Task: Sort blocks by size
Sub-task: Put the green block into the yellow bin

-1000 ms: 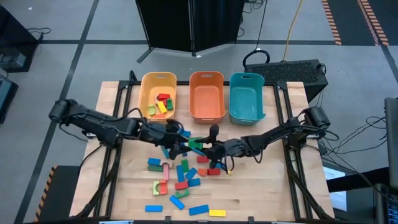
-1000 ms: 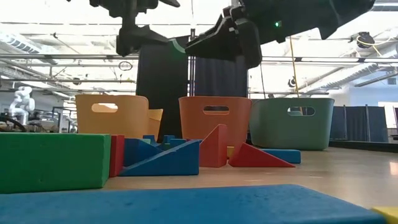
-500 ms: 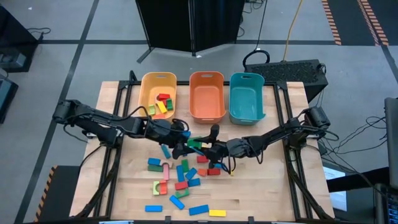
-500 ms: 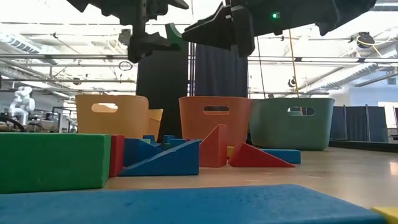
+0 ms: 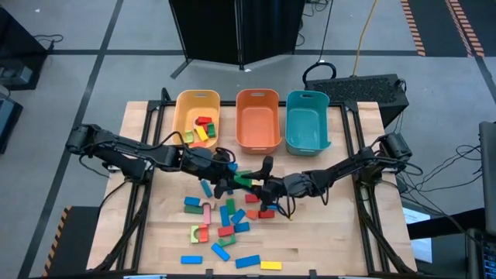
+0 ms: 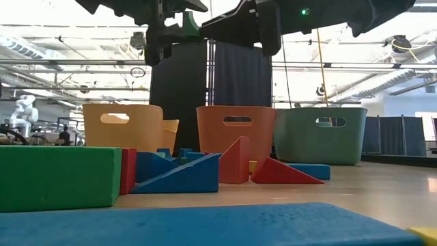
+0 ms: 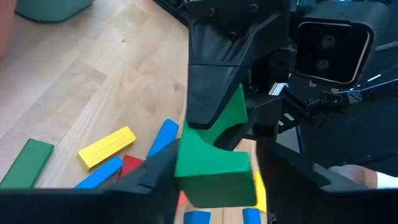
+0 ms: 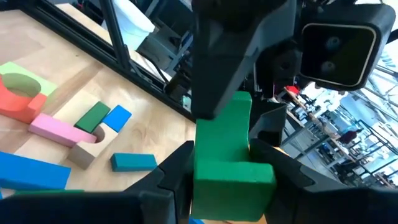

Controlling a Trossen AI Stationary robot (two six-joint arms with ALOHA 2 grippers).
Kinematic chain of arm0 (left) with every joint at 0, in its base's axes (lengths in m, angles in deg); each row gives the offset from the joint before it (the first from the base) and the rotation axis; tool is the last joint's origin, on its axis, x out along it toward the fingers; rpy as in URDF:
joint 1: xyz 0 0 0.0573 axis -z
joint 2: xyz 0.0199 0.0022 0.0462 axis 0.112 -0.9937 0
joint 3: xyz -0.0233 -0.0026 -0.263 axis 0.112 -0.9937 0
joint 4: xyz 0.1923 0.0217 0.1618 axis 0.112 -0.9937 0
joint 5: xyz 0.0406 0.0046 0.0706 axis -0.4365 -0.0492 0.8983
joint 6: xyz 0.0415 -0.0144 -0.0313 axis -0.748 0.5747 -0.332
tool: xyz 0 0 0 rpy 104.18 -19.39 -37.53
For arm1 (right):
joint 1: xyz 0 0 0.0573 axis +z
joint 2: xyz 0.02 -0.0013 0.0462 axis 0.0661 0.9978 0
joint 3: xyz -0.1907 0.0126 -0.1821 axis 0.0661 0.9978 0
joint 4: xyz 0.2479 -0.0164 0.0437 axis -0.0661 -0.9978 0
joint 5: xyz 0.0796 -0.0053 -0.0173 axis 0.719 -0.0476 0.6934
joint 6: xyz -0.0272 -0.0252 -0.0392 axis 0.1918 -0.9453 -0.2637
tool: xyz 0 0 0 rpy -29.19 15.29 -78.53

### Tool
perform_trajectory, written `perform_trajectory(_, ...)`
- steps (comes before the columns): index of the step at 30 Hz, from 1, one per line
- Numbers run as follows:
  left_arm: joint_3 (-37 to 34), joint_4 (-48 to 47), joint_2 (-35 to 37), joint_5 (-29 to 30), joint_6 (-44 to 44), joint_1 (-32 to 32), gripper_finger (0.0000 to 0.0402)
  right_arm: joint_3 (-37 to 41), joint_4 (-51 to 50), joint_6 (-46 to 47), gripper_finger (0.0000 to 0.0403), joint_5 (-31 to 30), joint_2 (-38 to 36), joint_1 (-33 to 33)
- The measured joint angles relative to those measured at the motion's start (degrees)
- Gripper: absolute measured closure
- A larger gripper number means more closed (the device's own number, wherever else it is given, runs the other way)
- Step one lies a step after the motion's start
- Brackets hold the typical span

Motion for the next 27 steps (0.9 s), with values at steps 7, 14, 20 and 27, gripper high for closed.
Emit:
perform_trajectory(7,0.0,0.0,0.0,-0.2,0.2,0.0,0.0275,0.0,0.0,-0.1,0.0257,-0.2,0.0,0.0)
perform_trajectory(14,0.1,0.6,0.9,-0.3,-0.7,0.1,0.0275,0.0,-0.3,0.5,0.0198,-5.6,0.1,0.1)
perform_trajectory(20,0.1,-6.0,5.5,4.4,-3.4,-1.4,0.0275,0.0,-1.0,5.5,0.0157,-8.8,0.1,0.2)
perform_trajectory(27,0.1,-21.3,14.0,15.6,-6.3,-6.0,0.0275,0.0,-2.5,10.0,0.0158,-7.8,0.1,-0.3)
